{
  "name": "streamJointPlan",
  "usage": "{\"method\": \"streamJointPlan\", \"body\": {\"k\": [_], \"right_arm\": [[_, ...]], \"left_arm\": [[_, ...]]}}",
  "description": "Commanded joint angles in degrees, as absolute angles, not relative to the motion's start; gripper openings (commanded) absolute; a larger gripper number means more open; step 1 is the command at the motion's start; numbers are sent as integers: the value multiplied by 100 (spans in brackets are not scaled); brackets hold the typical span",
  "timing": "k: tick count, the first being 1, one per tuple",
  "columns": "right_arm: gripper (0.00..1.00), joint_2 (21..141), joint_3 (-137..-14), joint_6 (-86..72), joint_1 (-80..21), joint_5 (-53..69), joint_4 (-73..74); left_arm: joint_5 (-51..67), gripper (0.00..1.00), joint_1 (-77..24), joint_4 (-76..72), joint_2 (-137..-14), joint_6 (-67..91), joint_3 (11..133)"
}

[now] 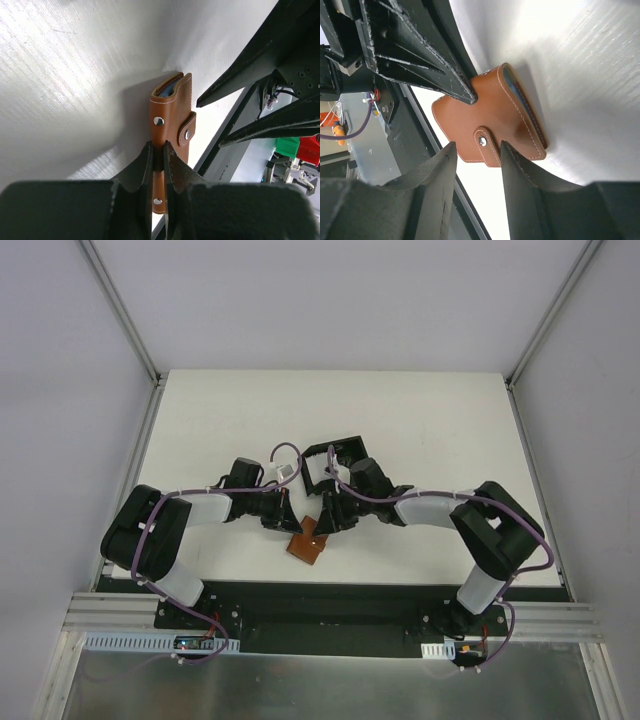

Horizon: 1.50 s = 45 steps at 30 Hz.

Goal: Put the credit cards into the card holder
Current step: Open the card holder at the center of the board.

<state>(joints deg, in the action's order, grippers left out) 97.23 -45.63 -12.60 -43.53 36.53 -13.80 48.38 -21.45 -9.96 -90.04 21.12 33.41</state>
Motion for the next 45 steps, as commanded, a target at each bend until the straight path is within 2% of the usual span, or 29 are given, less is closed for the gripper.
{"method": "streamJointPlan", "body": {"k": [1,13,22,26,32,37,45], "right_arm": [[43,9914,-4755,-1046,-4245,3972,-1345],[40,10221,-4676,-1010,-4552,4684,-1432],[37,10388,-4860,-1125,-4728,4448,-1450],[28,10494,-5009,-1125,-4869,4245,-1433],[6,10433,-4957,-888,-4957,4446,-1476],[2,10169,-4738,-493,-4975,5018,-1389],[3,9897,-4570,246,-5045,5370,-467]], "left_arm": [[4834,0,-2215,-914,-8956,1846,3437],[4623,0,-2206,-967,-8886,1907,3437],[4395,0,-2206,-1484,-8763,2416,3121],[4377,0,-2215,-1722,-8745,2636,2971],[3754,0,-2215,-1679,-8780,3032,2874],[3192,0,-2206,-1661,-8842,3357,2804],[2866,0,-2215,-1565,-8772,3498,2813]]}}
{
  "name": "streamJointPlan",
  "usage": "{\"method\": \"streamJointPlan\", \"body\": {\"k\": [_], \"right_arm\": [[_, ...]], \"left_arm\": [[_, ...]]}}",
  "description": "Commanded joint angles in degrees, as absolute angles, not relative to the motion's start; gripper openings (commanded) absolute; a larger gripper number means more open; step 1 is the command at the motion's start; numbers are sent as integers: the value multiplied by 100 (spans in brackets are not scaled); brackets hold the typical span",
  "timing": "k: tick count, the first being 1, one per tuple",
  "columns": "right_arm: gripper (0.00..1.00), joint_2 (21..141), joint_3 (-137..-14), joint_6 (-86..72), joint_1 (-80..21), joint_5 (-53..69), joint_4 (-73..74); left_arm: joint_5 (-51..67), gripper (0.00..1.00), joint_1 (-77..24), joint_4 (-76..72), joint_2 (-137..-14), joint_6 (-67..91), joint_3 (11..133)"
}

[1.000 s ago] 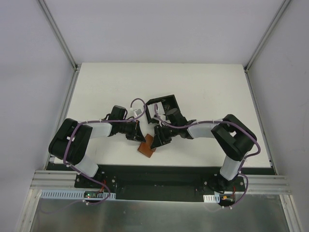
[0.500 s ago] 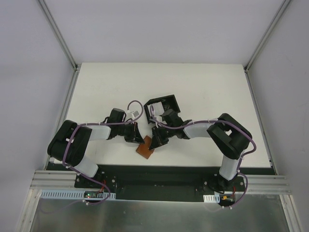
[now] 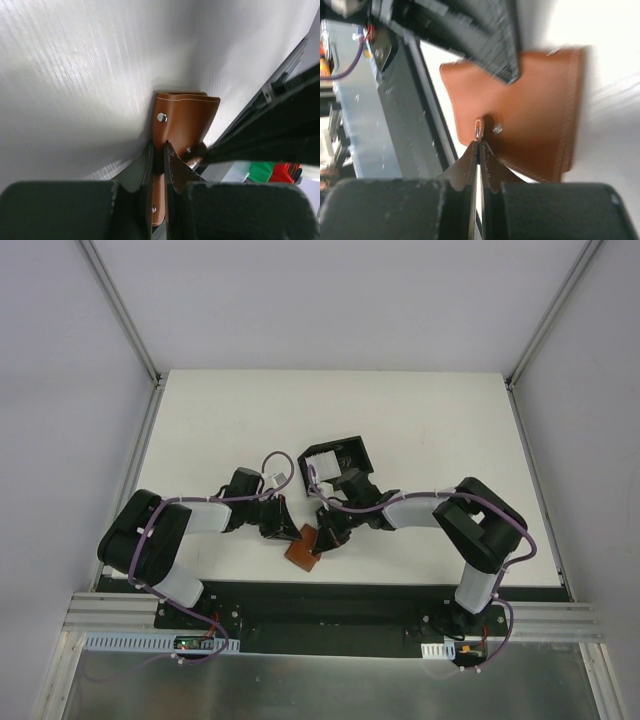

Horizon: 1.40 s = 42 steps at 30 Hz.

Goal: Put the credit cards into the card holder
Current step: Open the card holder at the center of the board.

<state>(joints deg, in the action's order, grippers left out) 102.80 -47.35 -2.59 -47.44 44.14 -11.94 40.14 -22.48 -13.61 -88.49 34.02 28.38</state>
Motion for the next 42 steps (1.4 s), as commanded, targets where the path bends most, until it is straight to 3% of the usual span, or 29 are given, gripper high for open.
{"method": "streamJointPlan", "body": {"k": [1,8,10,12,14,24,32,42], "right_arm": [[3,9888,-4579,324,-5071,5396,-361],[4,9791,-4535,650,-5080,5046,280],[14,9695,-4448,808,-5080,4748,657],[19,9607,-4281,809,-5036,4562,633],[32,9589,-4193,756,-4984,4404,606],[37,9317,-4210,10,-4694,3437,449],[54,9123,-4192,-2380,-4684,2945,-659],[71,9229,-4930,-2882,-5071,1777,217]], "left_arm": [[2822,0,-2206,-1547,-8763,3507,2813],[2769,0,-2206,-1485,-8666,3454,2743],[2768,0,-2206,-1494,-8517,3419,2620],[2812,0,-2206,-1494,-8316,3428,2488],[2848,0,-2206,-1564,-8096,3480,2347],[2497,0,-2355,-1556,-7313,3901,1855],[1548,0,-2812,-1600,-6558,4938,1442],[554,0,-3533,-1231,-5994,5511,1520]]}}
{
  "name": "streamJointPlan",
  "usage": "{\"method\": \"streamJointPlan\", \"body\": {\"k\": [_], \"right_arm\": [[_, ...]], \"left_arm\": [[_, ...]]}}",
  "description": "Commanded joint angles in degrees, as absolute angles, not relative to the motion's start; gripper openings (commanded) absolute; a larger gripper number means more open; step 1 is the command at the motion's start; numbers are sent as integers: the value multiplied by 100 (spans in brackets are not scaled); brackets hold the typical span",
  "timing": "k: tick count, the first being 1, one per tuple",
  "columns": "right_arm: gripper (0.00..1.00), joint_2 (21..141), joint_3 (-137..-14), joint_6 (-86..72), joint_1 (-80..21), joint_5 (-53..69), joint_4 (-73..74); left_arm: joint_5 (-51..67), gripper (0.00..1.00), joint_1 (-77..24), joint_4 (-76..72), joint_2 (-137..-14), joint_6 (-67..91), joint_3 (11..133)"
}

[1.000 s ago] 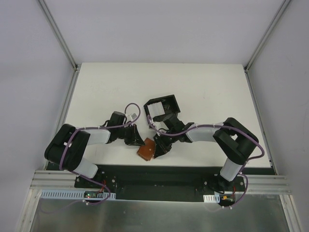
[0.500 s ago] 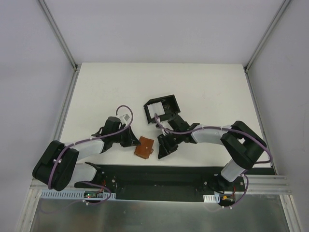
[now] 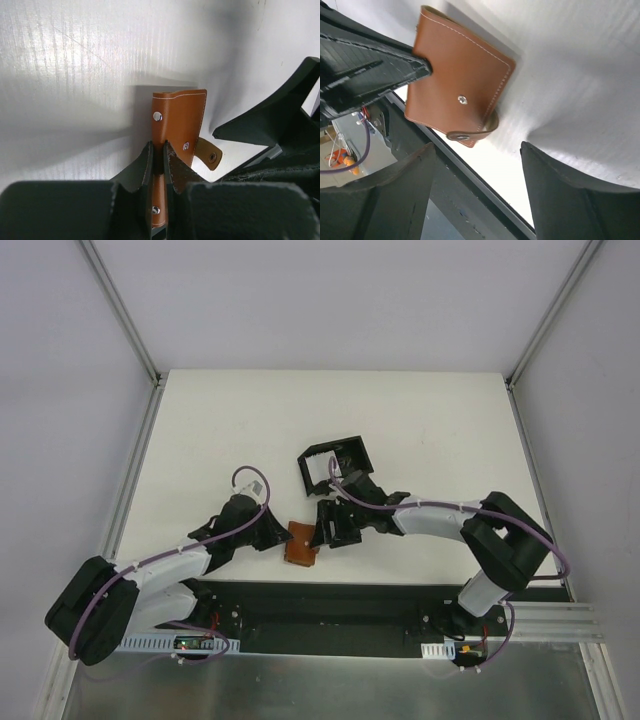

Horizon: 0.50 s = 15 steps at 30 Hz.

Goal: Put the credit cards into the card holder
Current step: Open the card holder at the center of the board.

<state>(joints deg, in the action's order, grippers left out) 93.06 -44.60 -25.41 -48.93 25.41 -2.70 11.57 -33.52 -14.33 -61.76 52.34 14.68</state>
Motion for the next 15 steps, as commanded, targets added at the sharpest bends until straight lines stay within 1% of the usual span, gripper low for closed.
{"method": "streamJointPlan", "body": {"k": [1,6,10,15], "right_arm": [[71,9211,-4965,-2909,-5132,1567,281],[71,9386,-5370,-2848,-5221,1161,922],[68,9492,-5537,-2795,-5273,1047,1203],[68,9641,-5783,-2690,-5361,967,1327]], "left_arm": [[502,0,-3568,-1178,-5933,5519,1538],[325,0,-3691,-1055,-5740,5502,1608],[255,0,-3761,-993,-5669,5458,1678],[167,0,-3893,-967,-5590,5441,1722]]}}
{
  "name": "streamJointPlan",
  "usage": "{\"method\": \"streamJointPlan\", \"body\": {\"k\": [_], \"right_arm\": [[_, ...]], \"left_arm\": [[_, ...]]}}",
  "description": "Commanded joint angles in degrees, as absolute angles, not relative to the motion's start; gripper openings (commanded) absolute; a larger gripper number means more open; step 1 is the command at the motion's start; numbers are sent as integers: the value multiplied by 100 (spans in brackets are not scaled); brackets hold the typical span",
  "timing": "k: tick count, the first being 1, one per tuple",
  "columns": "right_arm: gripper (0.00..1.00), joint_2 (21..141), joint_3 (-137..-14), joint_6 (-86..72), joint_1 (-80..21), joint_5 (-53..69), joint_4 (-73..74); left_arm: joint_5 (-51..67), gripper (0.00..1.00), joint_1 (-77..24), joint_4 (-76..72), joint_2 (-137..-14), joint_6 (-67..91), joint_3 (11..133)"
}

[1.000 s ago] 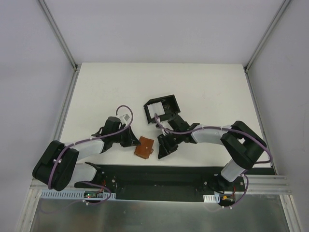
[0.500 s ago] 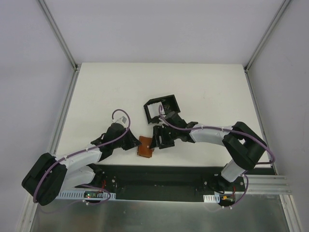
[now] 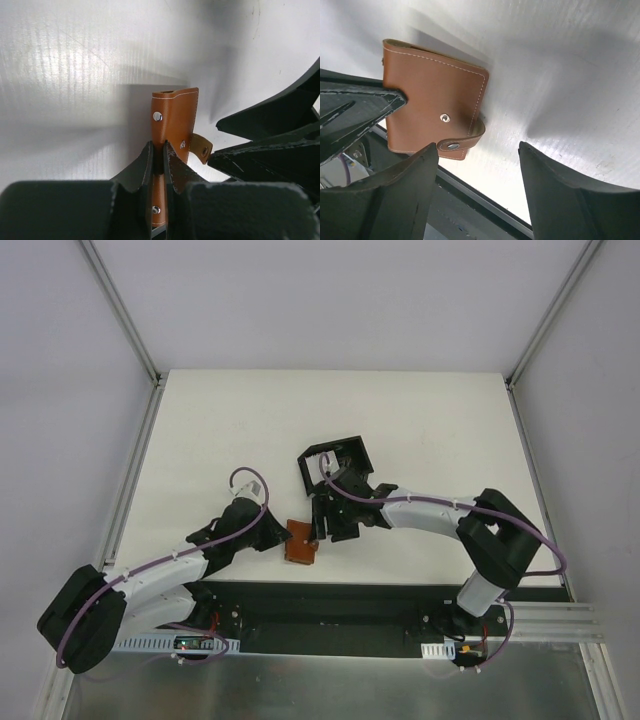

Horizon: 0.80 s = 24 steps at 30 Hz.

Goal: Put the credit cards into the card holder
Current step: Open the card holder at the center of the board.

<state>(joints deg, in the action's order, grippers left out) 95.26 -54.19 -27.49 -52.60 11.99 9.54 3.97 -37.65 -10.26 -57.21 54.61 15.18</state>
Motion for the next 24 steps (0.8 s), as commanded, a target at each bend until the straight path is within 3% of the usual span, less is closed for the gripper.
{"method": "streamJointPlan", "body": {"k": [1,11,17,24], "right_arm": [[68,9659,-5835,-2672,-5379,958,1362],[67,9949,-6117,-2575,-5432,949,1503],[44,10002,-6100,-2522,-5449,862,1687],[31,9774,-5898,-2487,-5449,826,1705]], "left_arm": [[141,0,-3911,-958,-5572,5423,1757],[44,0,-4025,-888,-5555,5353,1846],[35,0,-4025,-835,-5563,5309,1872],[-167,0,-4043,-747,-5563,5282,1846]]}}
